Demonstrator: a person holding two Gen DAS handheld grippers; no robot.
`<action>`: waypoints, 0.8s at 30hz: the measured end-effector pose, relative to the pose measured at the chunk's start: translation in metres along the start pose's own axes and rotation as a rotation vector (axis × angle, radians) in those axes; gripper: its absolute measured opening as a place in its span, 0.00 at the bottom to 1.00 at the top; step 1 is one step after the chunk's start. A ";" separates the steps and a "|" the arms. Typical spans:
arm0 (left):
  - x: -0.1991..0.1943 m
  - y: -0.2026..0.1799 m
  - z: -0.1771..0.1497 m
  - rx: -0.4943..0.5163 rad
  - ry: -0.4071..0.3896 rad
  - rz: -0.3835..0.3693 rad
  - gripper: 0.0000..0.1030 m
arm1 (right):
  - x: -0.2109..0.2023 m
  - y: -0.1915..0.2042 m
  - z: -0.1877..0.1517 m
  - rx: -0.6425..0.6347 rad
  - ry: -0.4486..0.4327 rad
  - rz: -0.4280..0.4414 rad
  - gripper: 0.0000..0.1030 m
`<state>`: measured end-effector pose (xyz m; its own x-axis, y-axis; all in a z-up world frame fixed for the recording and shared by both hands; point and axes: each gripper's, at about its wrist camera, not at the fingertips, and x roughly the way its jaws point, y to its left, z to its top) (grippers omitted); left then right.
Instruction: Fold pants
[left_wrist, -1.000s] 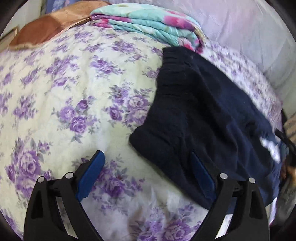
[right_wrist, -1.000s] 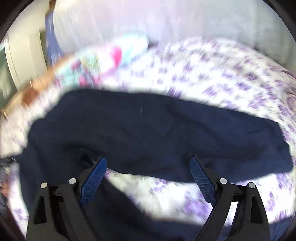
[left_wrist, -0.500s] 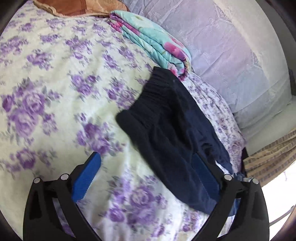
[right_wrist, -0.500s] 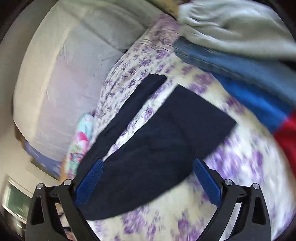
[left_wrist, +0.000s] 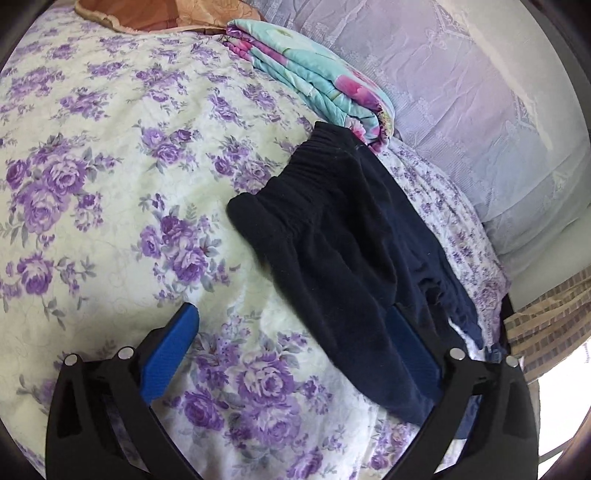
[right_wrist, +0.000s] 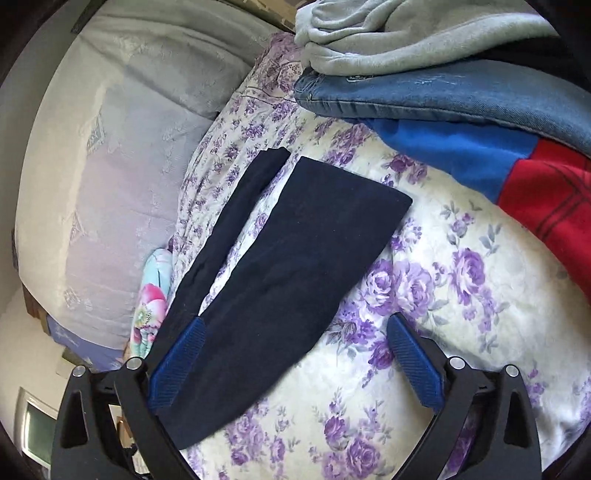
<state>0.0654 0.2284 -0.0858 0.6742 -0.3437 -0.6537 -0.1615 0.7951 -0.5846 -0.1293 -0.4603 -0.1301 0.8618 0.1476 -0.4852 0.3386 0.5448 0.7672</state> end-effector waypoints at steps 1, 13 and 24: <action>0.001 -0.002 -0.001 0.008 -0.005 0.013 0.96 | 0.002 0.001 0.001 -0.011 0.005 -0.006 0.97; -0.010 0.008 -0.002 -0.049 0.019 -0.137 0.96 | 0.013 -0.007 0.022 0.075 -0.070 0.067 0.84; 0.001 0.005 0.003 -0.114 0.024 -0.196 0.96 | 0.031 0.009 0.021 -0.086 -0.046 0.007 0.90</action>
<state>0.0677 0.2334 -0.0878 0.6838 -0.4984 -0.5329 -0.1105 0.6512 -0.7508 -0.0919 -0.4685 -0.1291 0.8811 0.1145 -0.4589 0.3008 0.6131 0.7305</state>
